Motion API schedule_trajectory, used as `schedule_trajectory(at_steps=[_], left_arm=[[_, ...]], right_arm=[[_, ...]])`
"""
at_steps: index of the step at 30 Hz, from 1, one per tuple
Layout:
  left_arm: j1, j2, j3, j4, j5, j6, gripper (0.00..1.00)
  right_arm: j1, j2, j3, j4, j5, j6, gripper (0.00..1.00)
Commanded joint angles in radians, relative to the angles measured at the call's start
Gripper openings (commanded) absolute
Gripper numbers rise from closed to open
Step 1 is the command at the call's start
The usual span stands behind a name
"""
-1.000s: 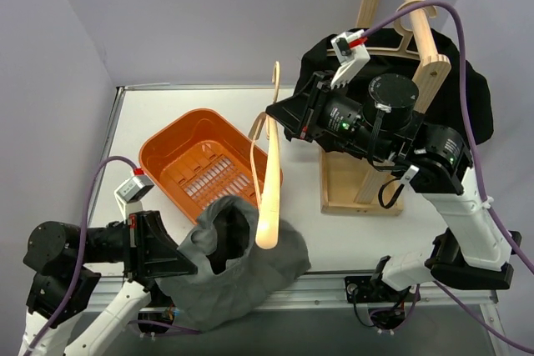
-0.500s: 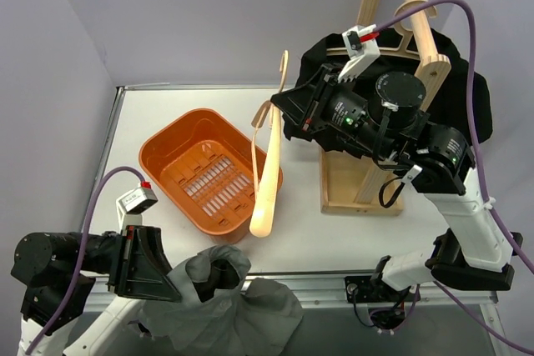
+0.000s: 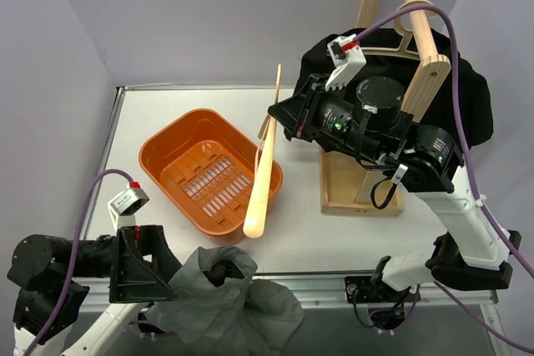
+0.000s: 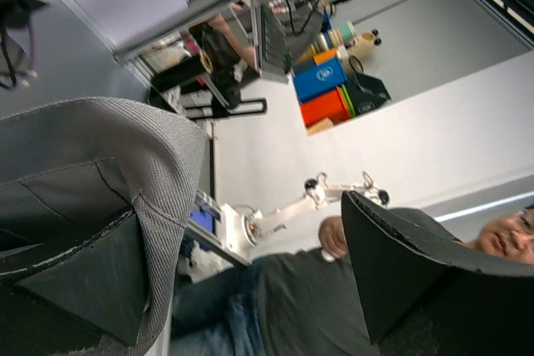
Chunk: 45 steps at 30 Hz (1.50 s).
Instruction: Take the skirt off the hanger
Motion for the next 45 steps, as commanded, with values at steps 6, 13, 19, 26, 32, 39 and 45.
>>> schedule_trajectory(at_steps=[6,13,19,26,32,39,45], left_arm=[[0.009,0.035,0.002,0.061,-0.118,0.02,0.96],[0.016,0.344,0.346,-0.899,-0.331,0.736,0.86],[0.019,0.457,0.546,-1.037,-0.609,0.836,0.81],[0.019,0.409,0.345,-0.886,-0.44,0.799,0.84],[0.018,0.407,0.432,-0.911,-0.472,0.829,0.87],[0.018,0.443,0.601,-0.75,-0.732,0.736,0.88],[0.018,0.607,0.745,-0.732,-0.824,0.779,0.86]], right_arm=[[-0.012,-0.009,-0.014,-0.007,0.003,-0.012,0.0],[-0.023,-0.02,-0.046,0.001,0.003,-0.021,0.0],[-0.033,-0.017,-0.058,0.006,-0.007,-0.032,0.0],[-0.046,-0.009,-0.055,-0.007,-0.005,-0.031,0.0],[-0.053,0.015,-0.058,-0.042,0.001,-0.038,0.0],[-0.056,0.101,-0.008,-0.171,0.078,-0.029,0.0],[-0.056,0.161,-0.007,-0.278,0.136,-0.011,0.0]])
